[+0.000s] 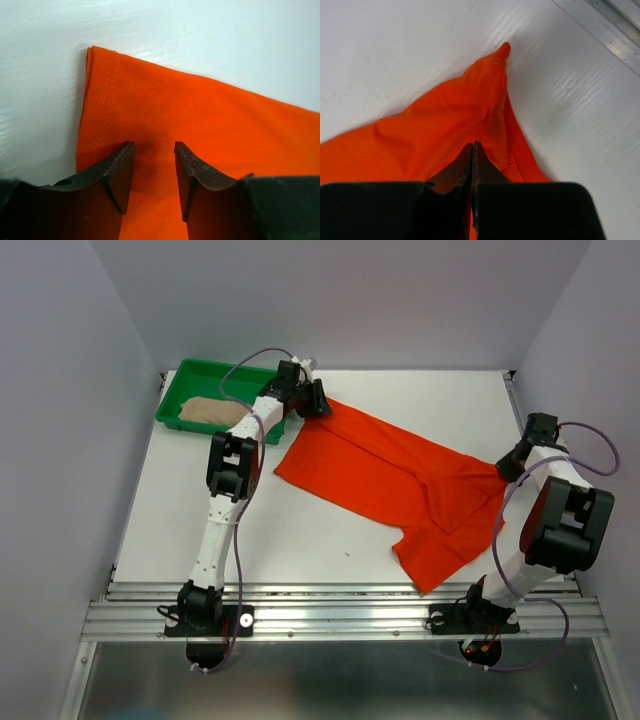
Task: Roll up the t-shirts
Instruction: Fold the T-shirt at the center of the board.
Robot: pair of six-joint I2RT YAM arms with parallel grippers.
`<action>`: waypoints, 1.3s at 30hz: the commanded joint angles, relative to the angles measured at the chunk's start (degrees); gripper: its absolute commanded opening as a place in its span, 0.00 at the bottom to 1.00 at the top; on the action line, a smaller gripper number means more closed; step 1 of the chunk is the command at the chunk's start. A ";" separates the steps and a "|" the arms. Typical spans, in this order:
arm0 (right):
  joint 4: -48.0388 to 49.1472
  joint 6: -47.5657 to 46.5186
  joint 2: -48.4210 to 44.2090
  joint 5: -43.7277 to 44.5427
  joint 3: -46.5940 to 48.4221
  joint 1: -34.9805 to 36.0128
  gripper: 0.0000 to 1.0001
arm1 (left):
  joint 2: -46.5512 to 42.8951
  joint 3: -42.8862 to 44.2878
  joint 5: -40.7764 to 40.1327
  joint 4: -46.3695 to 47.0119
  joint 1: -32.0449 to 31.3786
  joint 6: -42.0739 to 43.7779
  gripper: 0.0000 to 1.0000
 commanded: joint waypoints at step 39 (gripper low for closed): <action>-1.26 1.01 -5.49 -5.56 -0.15 14.55 0.26 | -21.03 -8.39 -7.41 -6.84 -3.84 3.51 0.49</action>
